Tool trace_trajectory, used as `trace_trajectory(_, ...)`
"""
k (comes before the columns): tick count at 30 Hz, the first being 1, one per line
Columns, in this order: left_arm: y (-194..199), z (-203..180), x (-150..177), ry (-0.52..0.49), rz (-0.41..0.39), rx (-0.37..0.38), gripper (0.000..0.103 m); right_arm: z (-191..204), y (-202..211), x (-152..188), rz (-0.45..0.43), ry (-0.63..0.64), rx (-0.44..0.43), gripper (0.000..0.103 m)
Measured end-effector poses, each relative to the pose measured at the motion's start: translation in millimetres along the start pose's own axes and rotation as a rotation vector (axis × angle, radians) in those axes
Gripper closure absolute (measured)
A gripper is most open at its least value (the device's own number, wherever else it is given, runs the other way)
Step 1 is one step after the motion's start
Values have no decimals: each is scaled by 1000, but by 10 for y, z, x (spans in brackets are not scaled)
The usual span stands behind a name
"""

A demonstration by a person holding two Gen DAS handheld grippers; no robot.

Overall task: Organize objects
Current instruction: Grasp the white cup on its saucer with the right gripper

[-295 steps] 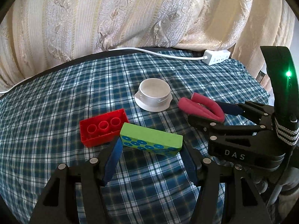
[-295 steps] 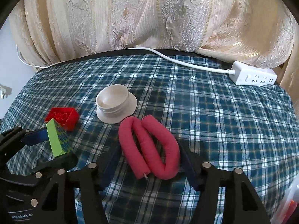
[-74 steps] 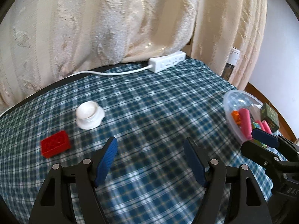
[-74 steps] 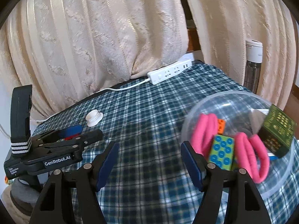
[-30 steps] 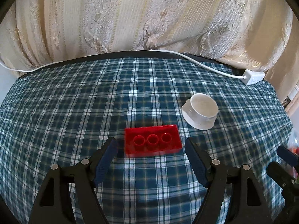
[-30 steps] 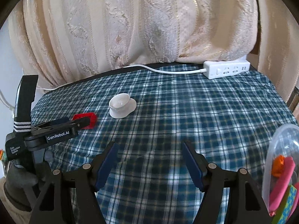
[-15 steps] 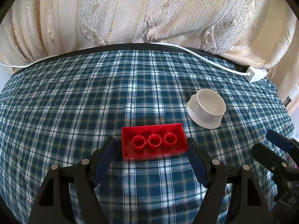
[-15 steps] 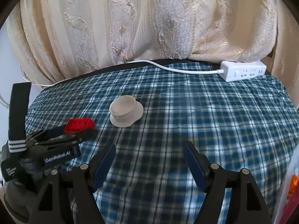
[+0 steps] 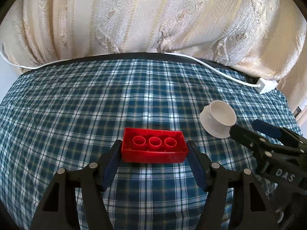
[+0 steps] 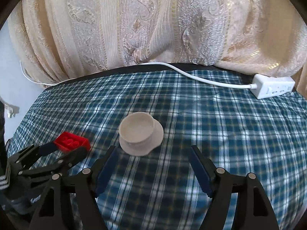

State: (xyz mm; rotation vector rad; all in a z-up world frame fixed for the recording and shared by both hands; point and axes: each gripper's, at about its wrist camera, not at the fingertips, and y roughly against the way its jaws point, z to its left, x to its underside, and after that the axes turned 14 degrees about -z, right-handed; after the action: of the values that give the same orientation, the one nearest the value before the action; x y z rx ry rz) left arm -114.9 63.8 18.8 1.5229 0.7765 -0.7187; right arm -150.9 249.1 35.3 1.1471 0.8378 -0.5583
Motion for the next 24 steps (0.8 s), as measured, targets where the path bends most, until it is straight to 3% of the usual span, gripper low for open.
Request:
trace_trajectory(15, -9, 119, 20, 41, 3, -39, 36, 183, -303, -102, 38, 49, -46, 25)
trace_trajectory(24, -27, 128, 28, 49, 7, -35, 36, 212, -416, -47, 62, 66, -26, 25)
